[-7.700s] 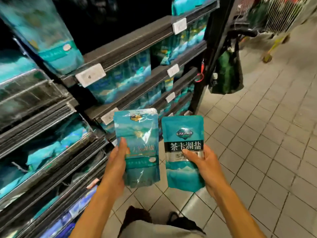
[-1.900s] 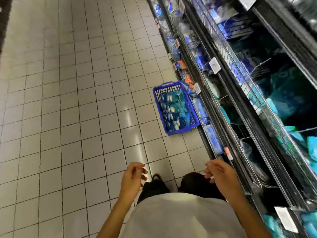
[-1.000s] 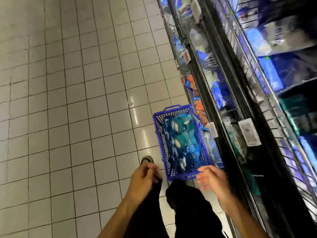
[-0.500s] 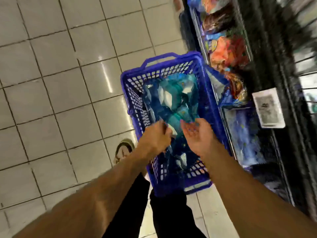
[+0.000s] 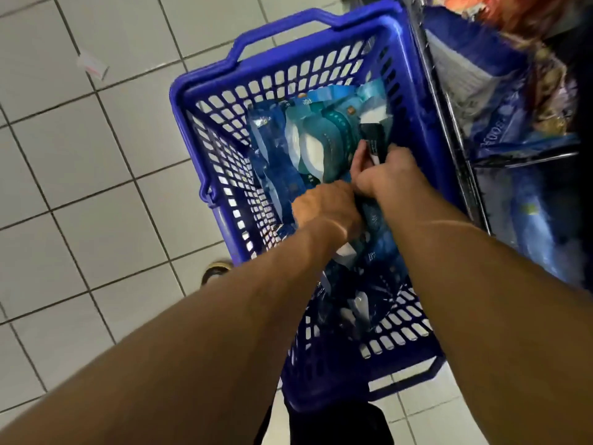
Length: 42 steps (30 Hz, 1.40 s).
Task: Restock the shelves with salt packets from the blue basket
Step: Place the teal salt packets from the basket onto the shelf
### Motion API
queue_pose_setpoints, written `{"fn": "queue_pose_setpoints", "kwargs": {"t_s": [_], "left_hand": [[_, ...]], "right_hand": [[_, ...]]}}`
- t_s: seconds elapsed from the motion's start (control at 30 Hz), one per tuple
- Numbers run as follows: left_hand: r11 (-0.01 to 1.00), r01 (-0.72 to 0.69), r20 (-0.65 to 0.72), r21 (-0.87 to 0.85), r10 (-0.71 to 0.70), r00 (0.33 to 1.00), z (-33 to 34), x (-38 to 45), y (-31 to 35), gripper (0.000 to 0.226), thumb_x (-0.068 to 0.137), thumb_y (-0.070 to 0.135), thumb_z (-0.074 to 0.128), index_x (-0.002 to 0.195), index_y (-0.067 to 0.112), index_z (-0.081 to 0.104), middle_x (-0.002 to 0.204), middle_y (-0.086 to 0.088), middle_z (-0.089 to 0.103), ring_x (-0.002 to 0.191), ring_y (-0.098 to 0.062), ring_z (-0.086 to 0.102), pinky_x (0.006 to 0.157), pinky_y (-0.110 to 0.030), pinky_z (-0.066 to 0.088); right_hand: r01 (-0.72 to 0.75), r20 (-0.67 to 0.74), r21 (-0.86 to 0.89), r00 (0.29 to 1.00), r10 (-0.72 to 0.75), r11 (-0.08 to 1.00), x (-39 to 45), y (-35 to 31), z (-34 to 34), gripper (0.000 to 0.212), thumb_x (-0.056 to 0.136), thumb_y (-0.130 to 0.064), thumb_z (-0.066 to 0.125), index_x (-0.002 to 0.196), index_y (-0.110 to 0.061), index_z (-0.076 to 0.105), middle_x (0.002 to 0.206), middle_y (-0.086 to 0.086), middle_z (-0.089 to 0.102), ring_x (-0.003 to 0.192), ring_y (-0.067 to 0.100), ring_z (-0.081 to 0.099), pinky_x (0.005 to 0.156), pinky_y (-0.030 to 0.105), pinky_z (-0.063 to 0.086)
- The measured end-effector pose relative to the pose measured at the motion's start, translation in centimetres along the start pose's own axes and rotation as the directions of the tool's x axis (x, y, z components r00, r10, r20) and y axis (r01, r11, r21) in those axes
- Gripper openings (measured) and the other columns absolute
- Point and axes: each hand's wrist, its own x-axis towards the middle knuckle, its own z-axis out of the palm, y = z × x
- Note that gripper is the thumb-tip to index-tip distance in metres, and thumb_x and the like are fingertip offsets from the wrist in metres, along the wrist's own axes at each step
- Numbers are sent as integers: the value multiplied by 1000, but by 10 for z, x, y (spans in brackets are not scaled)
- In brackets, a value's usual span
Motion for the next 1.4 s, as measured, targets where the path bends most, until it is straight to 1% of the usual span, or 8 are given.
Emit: {"fn": "queue_pose_setpoints", "kwargs": {"t_s": [0.1,0.3,0.5,0.67,0.87,0.97,1.13,1.4], "left_hand": [[937,137,280,-322,-44,959,-1,-1,-4,37,79,32,82,108,11,69,108,-10,73,98,-27,71,86,-42,61],[688,284,401,-668,11,916,-10,-54,-32,11,85,2,73,82,12,67,64,2,72,47,-9,68,43,-21,53],[225,340,359,-913,45,932,-47,-176,-83,48,83,-12,69,127,7,63,113,-18,75,101,-40,72,86,-47,58],[27,335,336,-942,129,933,-100,-277,-108,68,73,-8,73,133,22,60,123,-18,71,112,-42,67,80,-45,63],[71,257,266,-964,321,909,-178,-397,-92,78,69,2,86,134,38,60,131,-13,68,114,-34,69,82,-39,60],[135,171,209,-976,353,912,-214,-452,-68,85,67,-2,81,141,30,53,125,-11,72,107,-28,72,79,-37,60],[131,62,107,-989,370,923,-263,-532,-21,62,71,0,67,126,27,60,107,-4,78,89,-22,76,72,-37,63],[167,-70,-1,-984,383,924,-308,-618,34,35,73,19,78,107,15,73,102,-15,78,84,-29,77,62,-36,61]], "right_hand": [[-245,41,224,969,242,943,-9,2,-6,22,103,-20,52,102,-2,63,82,11,60,69,21,59,48,24,55],[-317,236,132,930,281,939,-79,7,-78,22,98,-9,50,112,-4,67,98,12,71,77,20,68,53,25,59],[-353,415,89,863,288,931,-191,11,-147,54,32,-1,99,84,-4,83,95,16,79,80,30,78,57,43,62],[-328,419,-91,844,335,940,-279,-3,-182,49,60,-5,69,108,-9,79,116,21,73,92,37,76,64,51,61],[-129,500,-252,831,243,959,-414,-58,-186,42,53,-11,92,93,-14,82,97,14,78,80,28,77,60,40,61],[22,528,-280,838,135,960,-476,-80,-188,30,72,-9,70,100,-13,78,97,8,78,82,22,77,62,35,61],[243,579,-235,812,-65,941,-567,-109,-206,50,73,-12,70,122,-7,64,103,6,78,88,20,76,69,35,61],[397,523,-108,802,-288,911,-666,-132,-251,60,48,-36,97,102,-18,78,106,15,77,90,30,76,72,43,61]]}}
